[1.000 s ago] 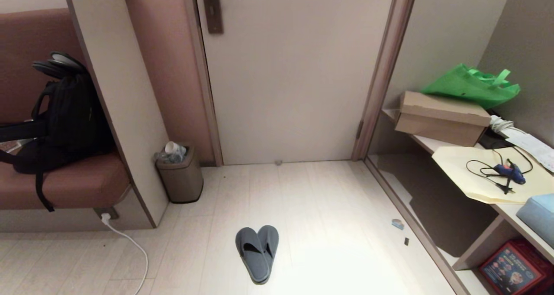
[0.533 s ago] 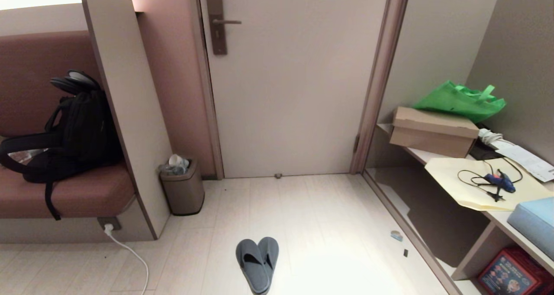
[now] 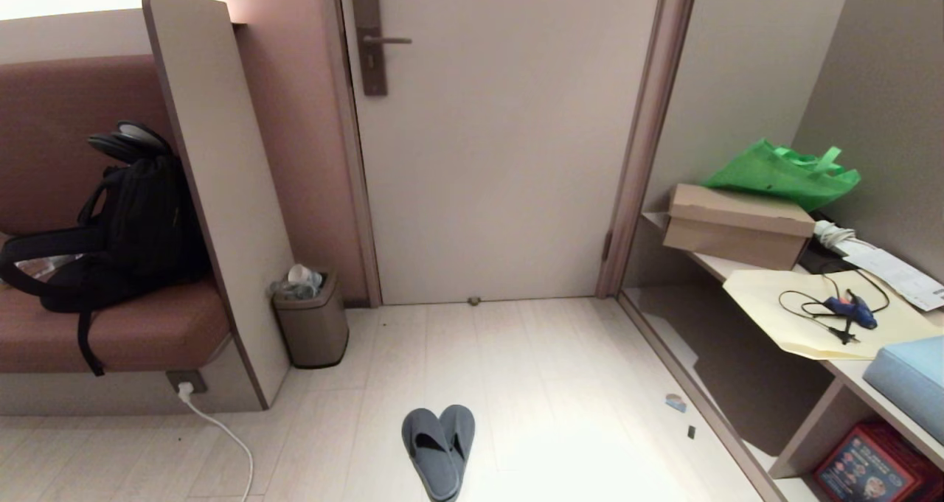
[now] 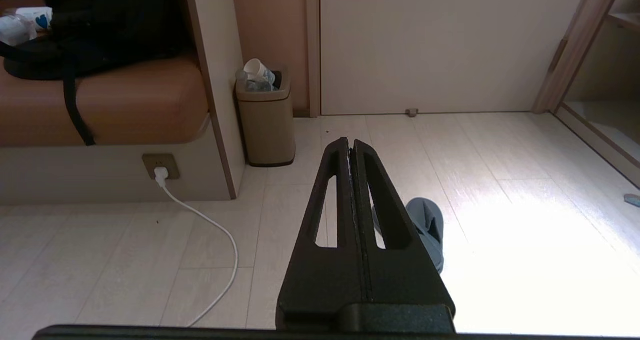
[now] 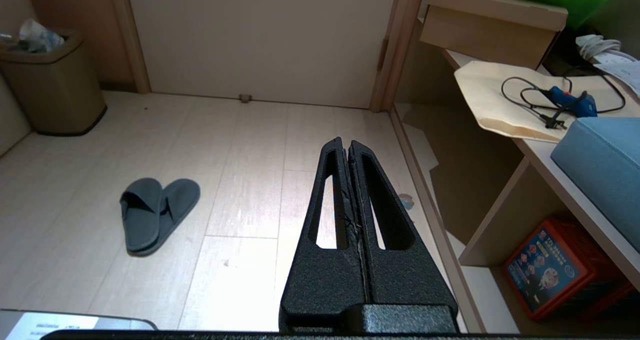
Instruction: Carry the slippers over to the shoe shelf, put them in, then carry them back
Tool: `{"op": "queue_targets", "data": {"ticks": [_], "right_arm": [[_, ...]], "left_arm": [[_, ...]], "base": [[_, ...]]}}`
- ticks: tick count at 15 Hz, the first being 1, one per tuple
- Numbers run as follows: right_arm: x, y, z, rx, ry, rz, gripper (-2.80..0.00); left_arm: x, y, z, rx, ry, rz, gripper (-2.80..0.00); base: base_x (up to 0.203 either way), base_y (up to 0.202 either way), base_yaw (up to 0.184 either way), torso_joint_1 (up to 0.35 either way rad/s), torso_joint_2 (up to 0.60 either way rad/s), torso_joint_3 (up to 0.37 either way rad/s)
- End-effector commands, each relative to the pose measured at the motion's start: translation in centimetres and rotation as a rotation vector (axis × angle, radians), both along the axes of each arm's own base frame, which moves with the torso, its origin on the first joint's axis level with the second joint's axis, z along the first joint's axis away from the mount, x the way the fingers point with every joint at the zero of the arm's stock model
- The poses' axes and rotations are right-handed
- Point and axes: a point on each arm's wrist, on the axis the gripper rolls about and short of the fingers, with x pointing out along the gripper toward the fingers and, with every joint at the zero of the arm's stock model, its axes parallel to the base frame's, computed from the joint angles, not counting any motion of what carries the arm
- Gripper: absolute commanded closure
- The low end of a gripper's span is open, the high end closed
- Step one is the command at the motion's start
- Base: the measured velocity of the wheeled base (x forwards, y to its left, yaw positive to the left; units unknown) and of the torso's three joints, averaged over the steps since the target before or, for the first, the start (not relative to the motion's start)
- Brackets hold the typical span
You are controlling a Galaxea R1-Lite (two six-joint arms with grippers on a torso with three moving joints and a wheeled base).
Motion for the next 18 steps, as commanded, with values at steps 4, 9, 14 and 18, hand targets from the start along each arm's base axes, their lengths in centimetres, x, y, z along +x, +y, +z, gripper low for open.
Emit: {"op": "queue_targets", "data": {"ticks": [4,9,14,18], "right_arm": [[0.01,0.00,-0.01,-0.002,0.001,0.001,0.00],[0.01,0.00,0.00,-0.003,0.001,0.001,0.00],[0.01,0.00,0.00,-0.004,0.001,0.001,0.00],[0.01,0.00,0.00,-0.004,0.001,0.001,0.00]], "left_arm": [[0.07,0.00,-0.21,-0.001,0.008,0.000,0.00],[0.07,0.00,-0.21,-0.001,0.008,0.000,0.00],[0.07,0.00,-0.21,-0.001,0.008,0.000,0.00],[0.07,0.00,-0.21,-0.001,0.008,0.000,0.00]], "base": [[0.000,0.000,0.000,0.000,0.00,0.000],[0.000,0.000,0.000,0.000,0.00,0.000],[0.000,0.000,0.000,0.000,0.00,0.000],[0.000,0.000,0.000,0.000,0.00,0.000]]}}
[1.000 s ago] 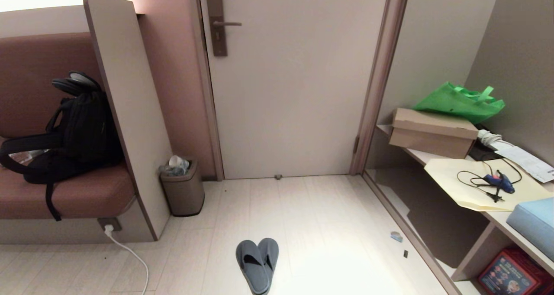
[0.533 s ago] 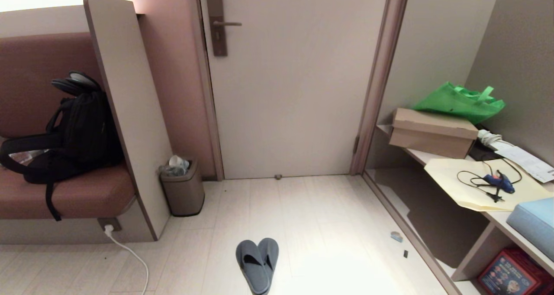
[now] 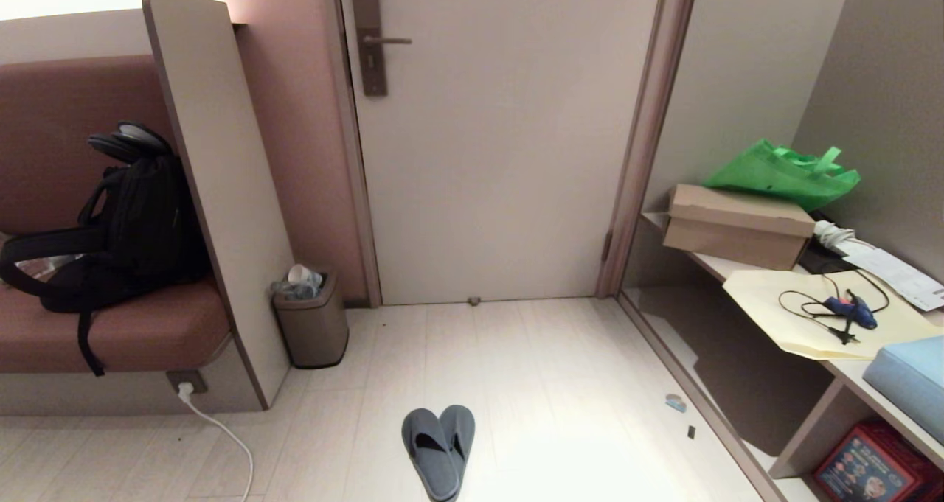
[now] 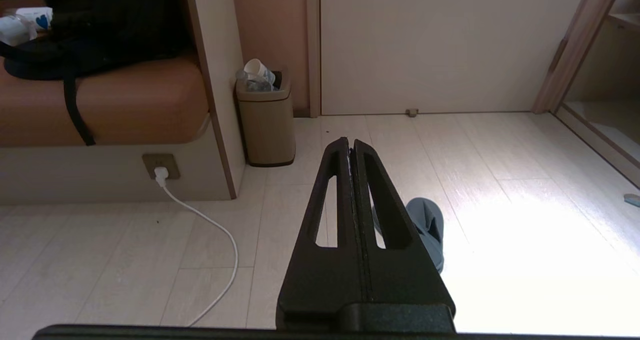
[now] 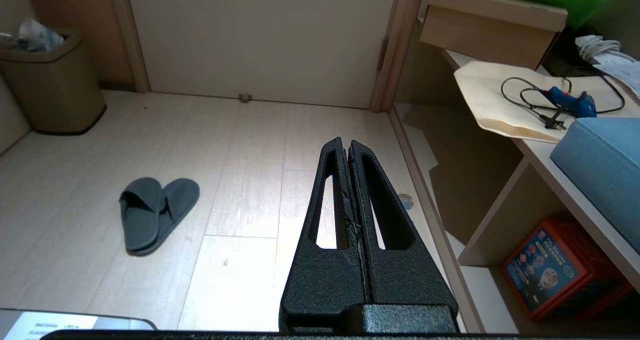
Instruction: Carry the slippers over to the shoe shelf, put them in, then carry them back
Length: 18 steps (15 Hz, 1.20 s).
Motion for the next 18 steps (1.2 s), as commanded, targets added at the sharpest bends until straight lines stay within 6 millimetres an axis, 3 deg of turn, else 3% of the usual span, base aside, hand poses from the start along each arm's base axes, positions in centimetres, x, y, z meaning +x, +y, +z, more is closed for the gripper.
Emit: {"op": "queue_targets", "data": {"ticks": [1,18], "right_arm": [[0.00,0.00,0.02,-0.003,0.000,0.001,0.00],[0.00,0.00,0.02,-0.004,0.000,0.001,0.00]], "left_arm": [[0.07,0.00,-0.20,0.000,0.008,0.001,0.00],[0.07,0.00,-0.20,-0.001,0.008,0.001,0.00]], "base": [[0.000,0.000,0.000,0.000,0.00,0.000],[0.000,0.000,0.000,0.000,0.00,0.000]]}}
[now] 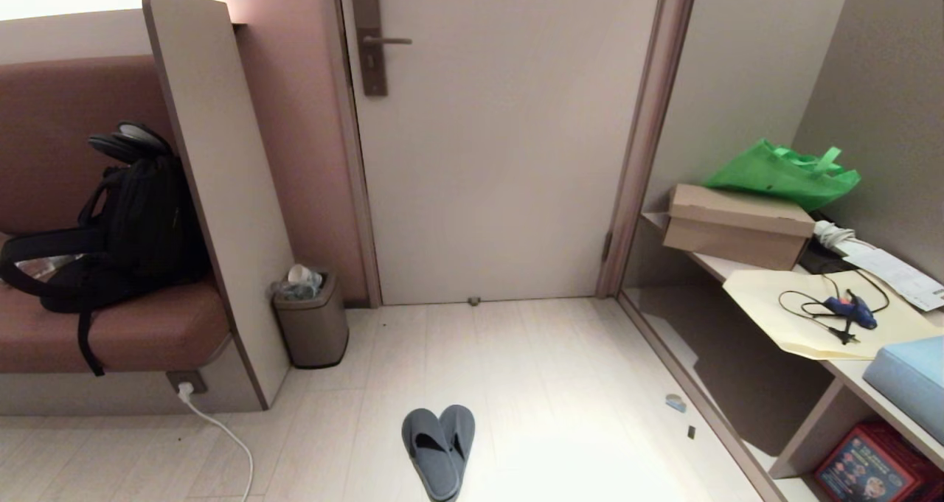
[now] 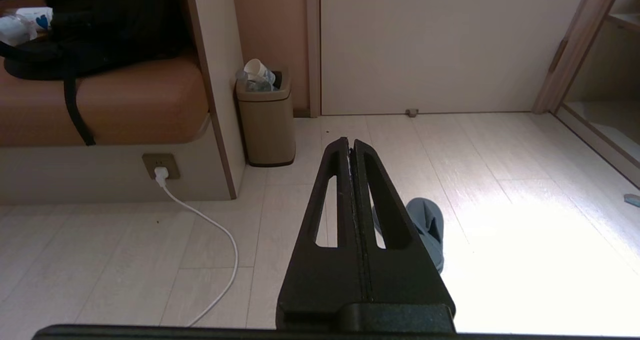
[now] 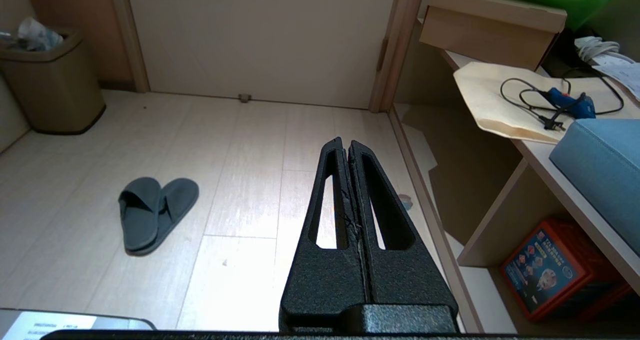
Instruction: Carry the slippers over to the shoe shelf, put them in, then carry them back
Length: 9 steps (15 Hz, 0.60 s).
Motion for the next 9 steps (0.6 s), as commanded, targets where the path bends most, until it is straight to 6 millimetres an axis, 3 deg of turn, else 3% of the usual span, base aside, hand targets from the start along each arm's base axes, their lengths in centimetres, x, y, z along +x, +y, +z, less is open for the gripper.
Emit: {"op": "queue_targets", "data": {"ticks": [1,9], "right_arm": [[0.02,0.00,-0.04,-0.001,0.002,0.001,0.00],[0.01,0.00,0.00,0.000,0.001,0.001,0.00]], "left_arm": [[0.07,0.00,-0.21,0.000,0.008,0.000,0.00],[0.07,0.00,-0.21,0.001,0.008,0.000,0.00]], "base": [[0.000,0.000,0.000,0.000,0.00,0.000],[0.000,0.000,0.000,0.000,0.00,0.000]]}}
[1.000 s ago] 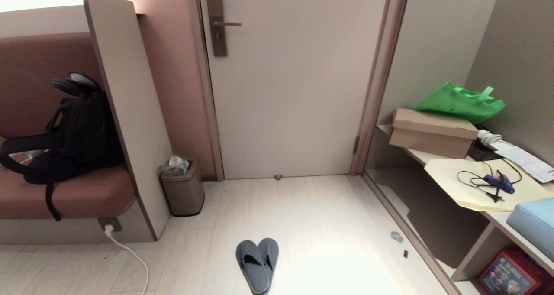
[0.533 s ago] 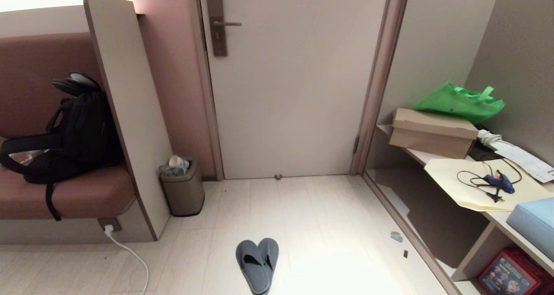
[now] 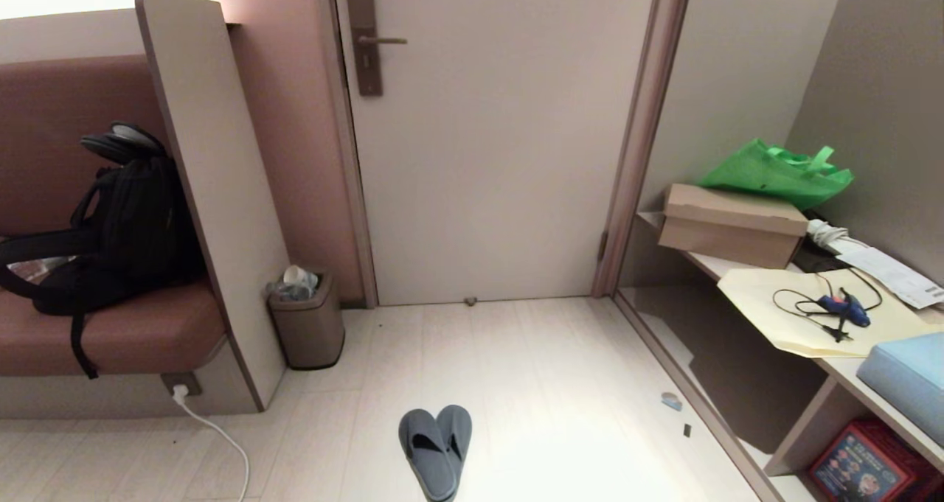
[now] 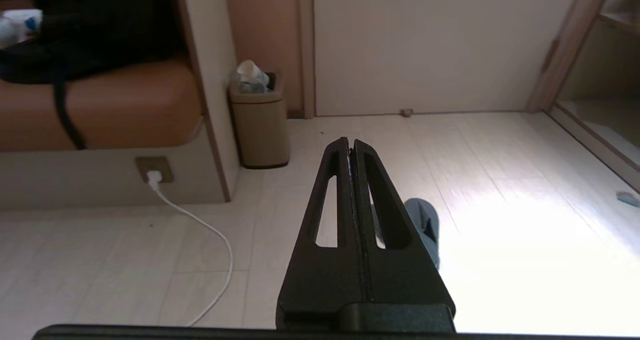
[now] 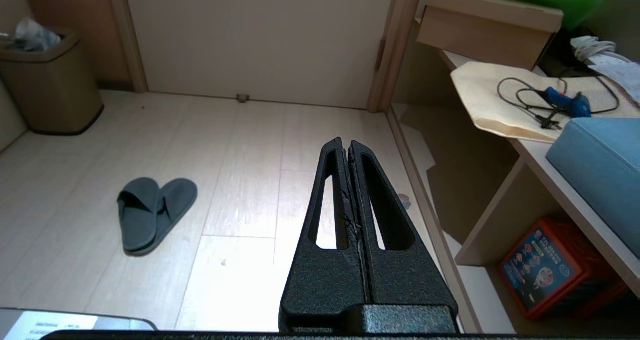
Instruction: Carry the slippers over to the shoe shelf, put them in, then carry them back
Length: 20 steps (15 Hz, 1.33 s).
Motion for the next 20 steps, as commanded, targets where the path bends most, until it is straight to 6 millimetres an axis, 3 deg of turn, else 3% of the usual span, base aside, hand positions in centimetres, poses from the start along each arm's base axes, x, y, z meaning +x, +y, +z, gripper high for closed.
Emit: {"op": "queue_targets", "data": {"ticks": [1,20], "right_arm": [[0.00,0.00,0.00,-0.001,0.001,0.001,0.00],[0.00,0.00,-0.01,0.015,0.001,-0.001,0.00]], "left_arm": [[0.07,0.00,-0.20,0.000,0.008,0.000,0.00],[0.07,0.00,-0.20,0.003,0.008,0.000,0.00]], "base": [[0.000,0.000,0.000,0.000,0.00,0.000],[0.001,0.007,-0.169,0.001,0.00,0.002]]}}
